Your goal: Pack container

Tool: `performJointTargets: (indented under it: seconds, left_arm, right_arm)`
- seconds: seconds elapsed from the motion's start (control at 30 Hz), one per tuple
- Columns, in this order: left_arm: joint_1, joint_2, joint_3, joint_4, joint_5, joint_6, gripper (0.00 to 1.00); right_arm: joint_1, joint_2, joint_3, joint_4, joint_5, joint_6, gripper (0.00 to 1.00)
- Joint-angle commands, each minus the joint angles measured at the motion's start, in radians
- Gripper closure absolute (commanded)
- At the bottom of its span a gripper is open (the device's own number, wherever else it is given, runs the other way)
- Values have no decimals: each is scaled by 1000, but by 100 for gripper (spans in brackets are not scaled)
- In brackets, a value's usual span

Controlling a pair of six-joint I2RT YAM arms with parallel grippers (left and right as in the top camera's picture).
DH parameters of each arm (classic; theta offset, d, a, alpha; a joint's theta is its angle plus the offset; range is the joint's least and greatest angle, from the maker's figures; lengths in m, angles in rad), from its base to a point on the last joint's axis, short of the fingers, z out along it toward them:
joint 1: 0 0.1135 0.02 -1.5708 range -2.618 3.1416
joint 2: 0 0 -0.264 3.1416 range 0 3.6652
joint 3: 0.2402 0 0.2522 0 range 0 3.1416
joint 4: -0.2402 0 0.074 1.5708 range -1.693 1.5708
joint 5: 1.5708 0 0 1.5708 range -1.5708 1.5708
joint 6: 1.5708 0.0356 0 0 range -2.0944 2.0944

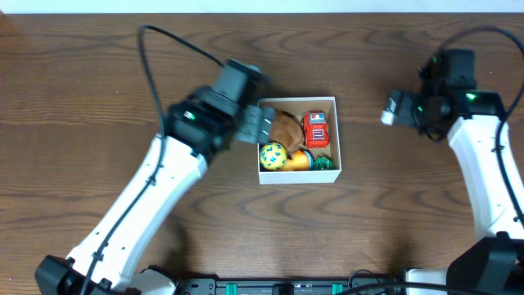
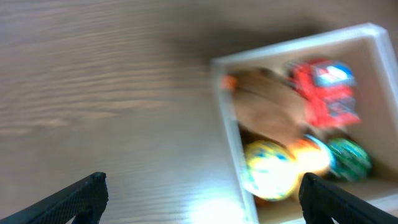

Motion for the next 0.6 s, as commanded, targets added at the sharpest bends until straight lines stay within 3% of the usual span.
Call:
performJointTargets:
  seconds: [0.0, 0.13, 0.33, 0.4, 0.57]
  left_arm:
    - [154, 10, -3, 26, -30, -44, 2]
    - [301, 17, -3, 58, -29, -132, 2]
    - [400, 13, -3, 39, 31, -84, 2]
    - [399, 0, -3, 25, 64, -22, 2]
    - [372, -125, -58, 31, 34, -7, 2]
  right_arm:
    - [86, -17, 27, 63, 73, -60, 1]
    - [154, -15, 26, 149, 112, -172, 1]
    - [170, -26, 26, 225, 156, -204, 1]
    - [170, -48, 26, 201, 149, -163, 1]
    - [170, -174, 10, 160, 168, -39, 1]
